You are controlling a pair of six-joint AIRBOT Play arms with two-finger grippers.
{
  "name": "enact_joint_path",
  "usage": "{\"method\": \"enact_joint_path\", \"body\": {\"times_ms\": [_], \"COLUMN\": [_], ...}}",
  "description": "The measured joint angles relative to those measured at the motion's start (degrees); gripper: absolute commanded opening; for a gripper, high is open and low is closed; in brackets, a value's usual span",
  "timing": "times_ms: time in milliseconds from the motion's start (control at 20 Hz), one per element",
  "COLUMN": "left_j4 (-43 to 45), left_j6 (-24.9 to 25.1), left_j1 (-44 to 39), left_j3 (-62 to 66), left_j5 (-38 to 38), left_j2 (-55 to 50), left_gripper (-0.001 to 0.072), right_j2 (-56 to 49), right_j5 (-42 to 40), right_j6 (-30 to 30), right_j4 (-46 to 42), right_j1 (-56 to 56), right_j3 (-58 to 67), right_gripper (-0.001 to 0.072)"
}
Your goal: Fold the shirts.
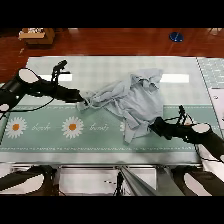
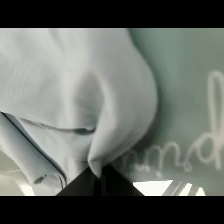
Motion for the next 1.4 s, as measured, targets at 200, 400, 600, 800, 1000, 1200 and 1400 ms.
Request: {"method": "enact_joint_path", "body": {"times_ms": [200,400,600,800,1000,1200,1400], "left_j4": [-1.8,-14.0,-36.1,-57.3,-65.8,-55.1,-38.8], "left_j6": [0.0,0.0,-0.1,-0.1,-1.8,-7.8,-13.8], "left_j1": [4.2,12.9,22.5,29.4,35.3,41.7,44.4], "left_j3": [6.1,17.0,27.9,35.3,38.5,39.4,39.6], "left_j5": [-3.6,-7.1,-8.1,-8.3,-7.1,-12.1,-18.6], "left_j2": [0.1,0.8,2.3,6.2,13.6,22.8,32.4], "left_gripper": [0.0021,0.0021,0.0021,0.002,0.002,0.002,0.002], "right_j2": [3.1,8.9,12.3,13.3,13.6,14.2,17.1], "right_j5": [2.3,5.7,7.1,7.3,8.2,16.1,24.0], "right_j6": [-4.4,-3.9,0.6,3.0,6.3,8.4,9.1], "right_j4": [0.6,-8.6,-22.5,-31.3,-39.1,-45.6,-49.7], "right_j1": [2.4,3.1,3.3,3.3,3.3,3.3,3.3], "right_j3": [11.2,29.5,49.5,67.0,80.4,89.2,92.4], "right_gripper": [0.0024,0.0023,0.0023,0.0023,0.0023,0.0023,0.0023]}}
